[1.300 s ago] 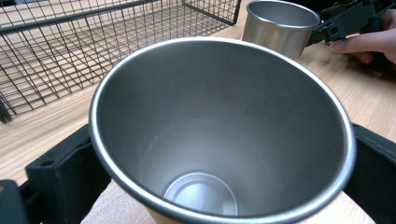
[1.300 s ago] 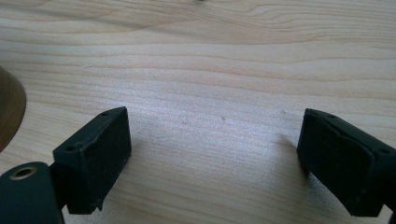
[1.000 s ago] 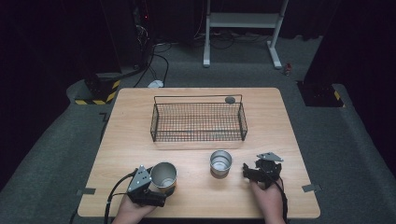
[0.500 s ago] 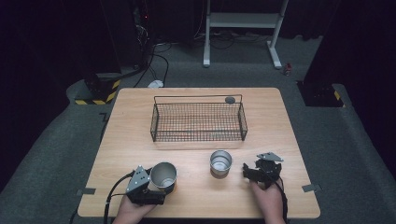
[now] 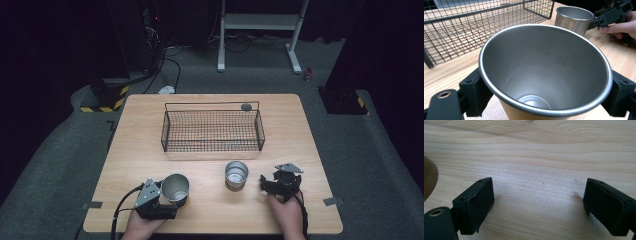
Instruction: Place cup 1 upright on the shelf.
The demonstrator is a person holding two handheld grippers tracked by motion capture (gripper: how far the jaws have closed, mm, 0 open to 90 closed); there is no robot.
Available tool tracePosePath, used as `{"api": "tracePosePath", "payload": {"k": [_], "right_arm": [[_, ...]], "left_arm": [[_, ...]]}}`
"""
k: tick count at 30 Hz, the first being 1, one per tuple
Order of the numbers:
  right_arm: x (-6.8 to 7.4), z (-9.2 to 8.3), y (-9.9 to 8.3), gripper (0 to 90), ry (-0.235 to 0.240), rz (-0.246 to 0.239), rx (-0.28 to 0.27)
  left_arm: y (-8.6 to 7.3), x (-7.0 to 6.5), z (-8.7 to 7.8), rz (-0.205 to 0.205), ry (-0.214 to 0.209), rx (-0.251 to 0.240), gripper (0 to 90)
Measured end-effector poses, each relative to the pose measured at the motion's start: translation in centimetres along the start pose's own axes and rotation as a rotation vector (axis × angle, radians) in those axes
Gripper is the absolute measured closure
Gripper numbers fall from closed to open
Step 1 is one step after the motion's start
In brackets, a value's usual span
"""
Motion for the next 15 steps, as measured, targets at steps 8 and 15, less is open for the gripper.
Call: {"api": "tracePosePath", "payload": {"k": [8, 15], "right_arm": [[0.0, 0.0, 0.0, 9.7, 0.0, 0.0, 0.0], [0.0, 0.0, 0.0, 9.8, 0.0, 0.0, 0.0]], "left_arm": [[0.03, 0.05, -0.21, -0.002, -0.006, -0.013, 13.5], [0.07, 0.14, -0.42, -0.012, -0.001, -0.031, 13.6]]}}
Point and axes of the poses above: each handheld gripper's, and its own axes: z roughly forward along the jaws, y roughly out of its top, x roughly to its left, the point moved 2 cm from there along z, roughly forward along the jaws, and after that the axes turned 15 degrees about x, right-handed, at the moved point
